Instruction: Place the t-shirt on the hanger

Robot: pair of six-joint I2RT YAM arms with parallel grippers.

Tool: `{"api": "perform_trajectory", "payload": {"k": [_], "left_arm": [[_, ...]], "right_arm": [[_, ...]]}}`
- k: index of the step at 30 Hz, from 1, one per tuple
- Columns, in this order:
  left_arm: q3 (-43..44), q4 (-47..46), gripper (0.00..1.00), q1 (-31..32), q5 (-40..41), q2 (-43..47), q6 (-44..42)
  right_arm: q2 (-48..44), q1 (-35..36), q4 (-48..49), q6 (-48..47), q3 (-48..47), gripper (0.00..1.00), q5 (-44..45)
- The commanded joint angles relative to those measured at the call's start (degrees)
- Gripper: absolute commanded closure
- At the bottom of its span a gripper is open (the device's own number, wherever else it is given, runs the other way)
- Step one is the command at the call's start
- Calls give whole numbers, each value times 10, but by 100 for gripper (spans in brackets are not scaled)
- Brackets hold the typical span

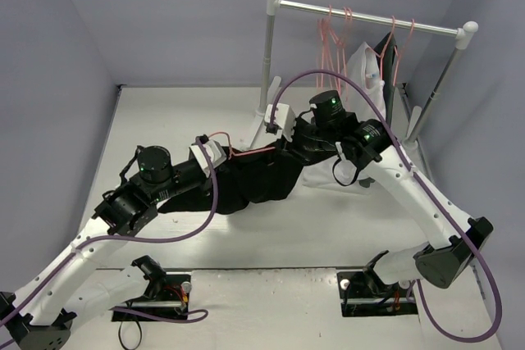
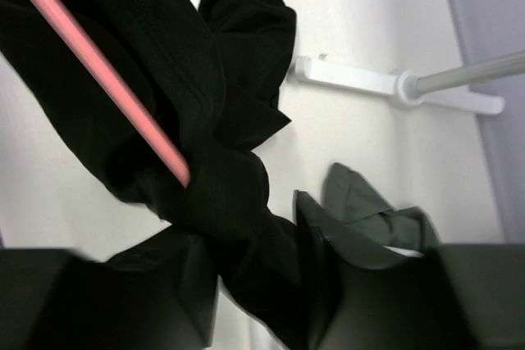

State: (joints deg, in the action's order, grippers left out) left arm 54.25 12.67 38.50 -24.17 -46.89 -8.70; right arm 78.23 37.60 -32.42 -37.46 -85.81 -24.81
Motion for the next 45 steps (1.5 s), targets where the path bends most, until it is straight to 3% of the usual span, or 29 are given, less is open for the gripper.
{"api": "perform_trajectory", "payload": {"k": [1, 4, 10, 15, 25, 29, 31, 33, 38, 41, 45], "left_arm": [[47, -13, 100, -4, -13, -4, -24], [52, -2, 100, -6, -4, -7, -31], [73, 25, 99, -40, 4, -7, -37], [107, 53, 75, -84, 4, -13, -51], [154, 99, 61, -150, 24, -37, -99], [179, 110, 55, -220, 14, -52, -106], [194, 110, 47, -251, 13, -61, -99], [217, 103, 40, -285, 18, -71, -72], [281, 75, 31, -290, 110, -75, 6], [357, 73, 27, -290, 199, -77, 50], [458, 80, 26, -290, 236, -85, 57]], "right_arm": [[-25, 4, 13, 1, 10, 74, -3], [-42, 4, 11, 10, 15, 99, -17], [-82, 5, 10, 28, 21, 100, -43], [-122, 5, 10, 39, 19, 100, -49], [-160, 4, 7, 54, 16, 100, -50], [-165, 1, 7, 63, 18, 100, -45], [-165, -1, 8, 68, 11, 100, -40], [-157, -2, 8, 77, -9, 100, -29], [-107, -3, 11, 106, -107, 100, -4], [-39, -3, 13, 139, -254, 100, 1], [47, 2, 29, 185, -446, 100, 8]]}}
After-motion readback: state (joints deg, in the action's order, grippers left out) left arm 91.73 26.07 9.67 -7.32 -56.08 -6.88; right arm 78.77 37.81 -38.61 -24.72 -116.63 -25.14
